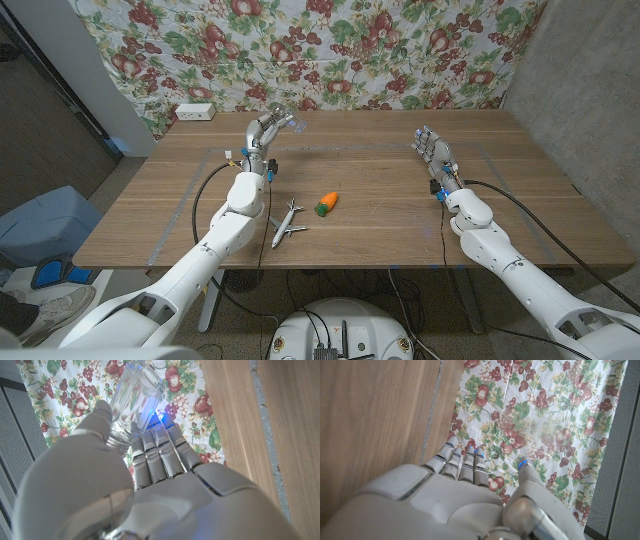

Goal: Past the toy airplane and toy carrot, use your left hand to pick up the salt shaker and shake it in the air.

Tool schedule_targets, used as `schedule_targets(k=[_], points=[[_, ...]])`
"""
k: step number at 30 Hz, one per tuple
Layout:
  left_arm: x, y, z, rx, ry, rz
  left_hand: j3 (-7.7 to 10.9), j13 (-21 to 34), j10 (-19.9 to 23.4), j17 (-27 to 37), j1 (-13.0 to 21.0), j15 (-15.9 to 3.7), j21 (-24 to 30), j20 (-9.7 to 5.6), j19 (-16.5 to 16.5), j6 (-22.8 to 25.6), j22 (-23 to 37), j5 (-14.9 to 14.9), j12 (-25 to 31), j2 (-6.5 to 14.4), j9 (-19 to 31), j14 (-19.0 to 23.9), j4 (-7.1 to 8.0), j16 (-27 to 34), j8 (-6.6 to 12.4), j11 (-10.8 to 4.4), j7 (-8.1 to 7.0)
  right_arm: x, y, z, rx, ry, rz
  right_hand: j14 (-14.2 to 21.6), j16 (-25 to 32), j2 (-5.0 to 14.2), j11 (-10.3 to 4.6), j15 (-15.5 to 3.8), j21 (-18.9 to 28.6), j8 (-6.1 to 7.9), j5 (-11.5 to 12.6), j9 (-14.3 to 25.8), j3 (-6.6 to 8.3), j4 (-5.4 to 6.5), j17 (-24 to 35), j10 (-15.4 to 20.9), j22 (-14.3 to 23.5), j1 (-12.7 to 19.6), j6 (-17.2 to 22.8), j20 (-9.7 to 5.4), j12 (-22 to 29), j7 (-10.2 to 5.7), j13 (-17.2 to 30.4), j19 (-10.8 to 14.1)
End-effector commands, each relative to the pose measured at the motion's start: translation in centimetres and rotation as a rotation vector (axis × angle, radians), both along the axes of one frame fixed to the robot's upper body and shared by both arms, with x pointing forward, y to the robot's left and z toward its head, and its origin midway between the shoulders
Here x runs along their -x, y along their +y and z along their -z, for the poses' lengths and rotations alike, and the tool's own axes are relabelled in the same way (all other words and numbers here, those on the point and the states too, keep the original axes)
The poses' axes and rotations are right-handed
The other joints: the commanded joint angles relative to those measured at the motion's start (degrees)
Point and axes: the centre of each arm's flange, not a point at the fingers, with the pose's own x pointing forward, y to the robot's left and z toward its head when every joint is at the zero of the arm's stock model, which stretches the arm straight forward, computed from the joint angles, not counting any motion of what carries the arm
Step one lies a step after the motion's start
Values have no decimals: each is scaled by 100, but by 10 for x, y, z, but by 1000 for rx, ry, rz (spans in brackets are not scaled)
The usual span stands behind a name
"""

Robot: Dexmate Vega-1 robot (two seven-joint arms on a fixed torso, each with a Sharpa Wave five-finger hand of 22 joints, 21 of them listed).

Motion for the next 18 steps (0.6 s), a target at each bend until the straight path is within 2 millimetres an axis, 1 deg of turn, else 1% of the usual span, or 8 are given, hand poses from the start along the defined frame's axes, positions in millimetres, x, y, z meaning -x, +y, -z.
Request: schedule_targets(k=[1, 4, 8, 13, 18], points=[[-2, -2, -3, -60, 47, 11, -2, -4, 1110, 17, 863, -770, 58, -518, 5, 1128, 9, 29, 38, 913, 11, 26, 35, 24, 45, -1105, -474, 0, -1, 1, -5, 1, 1, 47, -15, 28, -7, -31, -17, 22, 11, 8, -24, 4, 2, 32, 11, -33, 48, -18, -9, 8, -4, 46], [-3, -2, -6, -103, 76, 22, -6, -3, 1115, 15, 864, -770, 62, -518, 4, 1135, 8, 29, 38, 910, 11, 21, 34, 20, 46, -1105, -472, 0, -1, 1, -3, 0, 1, 52, -14, 30, -30, -18, -25, 22, 11, 8, -23, 3, 2, 31, 11, -32, 48, -16, -10, 13, -4, 52], [-6, -4, -10, -176, 131, 35, -9, -3, 1117, 13, 868, -769, 67, -514, 0, 1137, 8, 30, 36, 909, 11, 15, 31, 15, 45, -1106, -468, 0, -1, 1, -2, -1, 0, 53, -15, 29, -5, -18, -34, 23, 12, 8, -23, 1, 1, 34, 11, -30, 52, -3, -9, 22, -4, 64], [-11, -6, -15, -293, 208, 56, -15, -2, 1127, 9, 872, -768, 68, -510, -20, 1150, 8, 29, 37, 902, 11, -3, 27, 4, 47, -1105, -458, 0, -1, 2, -3, 0, 0, 53, -17, 30, -12, -23, -53, 22, 12, 8, -22, 0, 0, 38, 12, -27, 49, -12, -8, 12, -4, 63], [-12, -9, -17, -343, 244, 47, -19, -2, 1131, 6, 877, -768, 73, -508, -25, 1153, 7, 29, 36, 900, 11, -15, 24, -2, 45, -1104, -447, 1, -2, 2, -4, -2, -1, 53, -19, 31, -1, -30, -69, 22, 12, 8, -22, -1, -1, 33, 12, -26, 50, -12, -10, 11, -5, 70]])
